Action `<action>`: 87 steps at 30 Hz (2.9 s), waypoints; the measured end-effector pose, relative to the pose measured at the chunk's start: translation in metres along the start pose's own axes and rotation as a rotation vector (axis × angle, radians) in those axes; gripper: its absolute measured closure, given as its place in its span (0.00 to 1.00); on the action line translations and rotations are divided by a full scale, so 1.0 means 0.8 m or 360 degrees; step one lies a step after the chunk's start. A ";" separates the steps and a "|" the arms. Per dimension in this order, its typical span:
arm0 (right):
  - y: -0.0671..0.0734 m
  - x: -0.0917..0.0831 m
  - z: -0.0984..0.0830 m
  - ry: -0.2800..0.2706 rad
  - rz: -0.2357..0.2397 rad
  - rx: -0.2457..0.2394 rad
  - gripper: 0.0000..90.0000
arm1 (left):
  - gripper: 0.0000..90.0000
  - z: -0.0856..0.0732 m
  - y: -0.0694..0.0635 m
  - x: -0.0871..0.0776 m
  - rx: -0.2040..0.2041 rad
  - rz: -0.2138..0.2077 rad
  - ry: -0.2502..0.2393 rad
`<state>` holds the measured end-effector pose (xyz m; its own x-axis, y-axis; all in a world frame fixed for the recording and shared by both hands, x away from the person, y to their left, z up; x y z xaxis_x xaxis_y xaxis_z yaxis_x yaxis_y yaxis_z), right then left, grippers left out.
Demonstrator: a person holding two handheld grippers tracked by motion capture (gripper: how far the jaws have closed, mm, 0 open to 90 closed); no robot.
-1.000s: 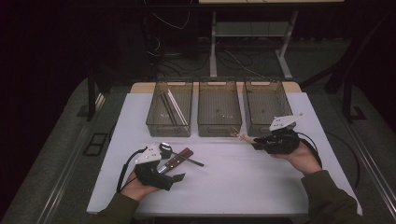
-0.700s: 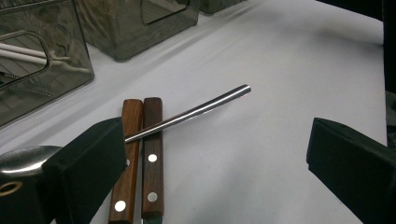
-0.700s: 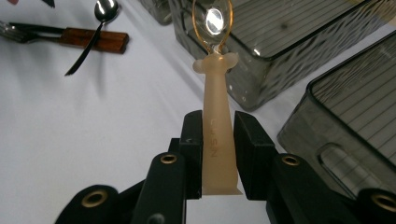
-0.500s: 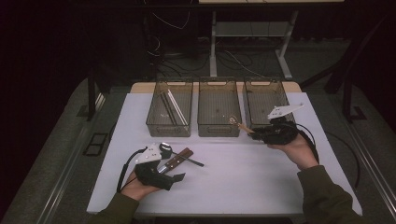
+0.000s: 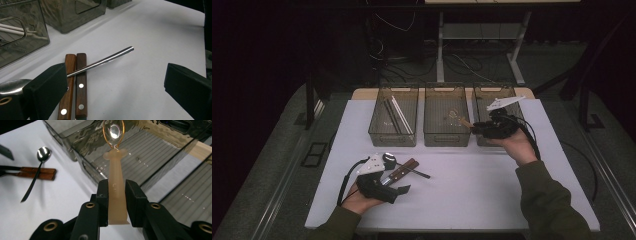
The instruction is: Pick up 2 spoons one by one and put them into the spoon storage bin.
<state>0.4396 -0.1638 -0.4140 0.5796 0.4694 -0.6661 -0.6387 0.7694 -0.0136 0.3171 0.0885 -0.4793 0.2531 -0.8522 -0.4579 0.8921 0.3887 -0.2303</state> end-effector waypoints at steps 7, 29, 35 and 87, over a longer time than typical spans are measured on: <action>0.001 0.027 0.022 0.0054 -0.0020 0.0021 0.82 | 0.04 0.001 -0.001 0.000 -0.0005 -0.0006 -0.0007; -0.002 0.113 0.026 0.0367 -0.0100 -0.0032 0.82 | 0.04 0.003 -0.002 -0.001 0.0007 -0.0016 -0.0019; -0.002 0.122 0.020 0.0409 -0.0107 -0.0043 0.81 | 0.04 0.003 -0.003 0.000 0.0002 -0.0018 -0.0021; 0.018 -0.018 -0.096 -0.0176 -0.0093 0.0117 0.16 | 0.05 -0.001 0.001 -0.002 -0.0009 0.0020 0.0018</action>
<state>0.3829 -0.1929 -0.4618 0.6697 0.4644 -0.5794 -0.5656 0.8246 0.0071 0.3175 0.0904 -0.4796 0.2600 -0.8433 -0.4704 0.8867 0.4014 -0.2296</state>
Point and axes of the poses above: each handheld gripper's, and its own axes: x roughly forward along the jaws, z roughly out of its top, y roughly to its left, the point moved 10 cm from there along x, roughly forward along the jaws, and after that the axes turned 10 degrees about -z, right-handed, at the moved point
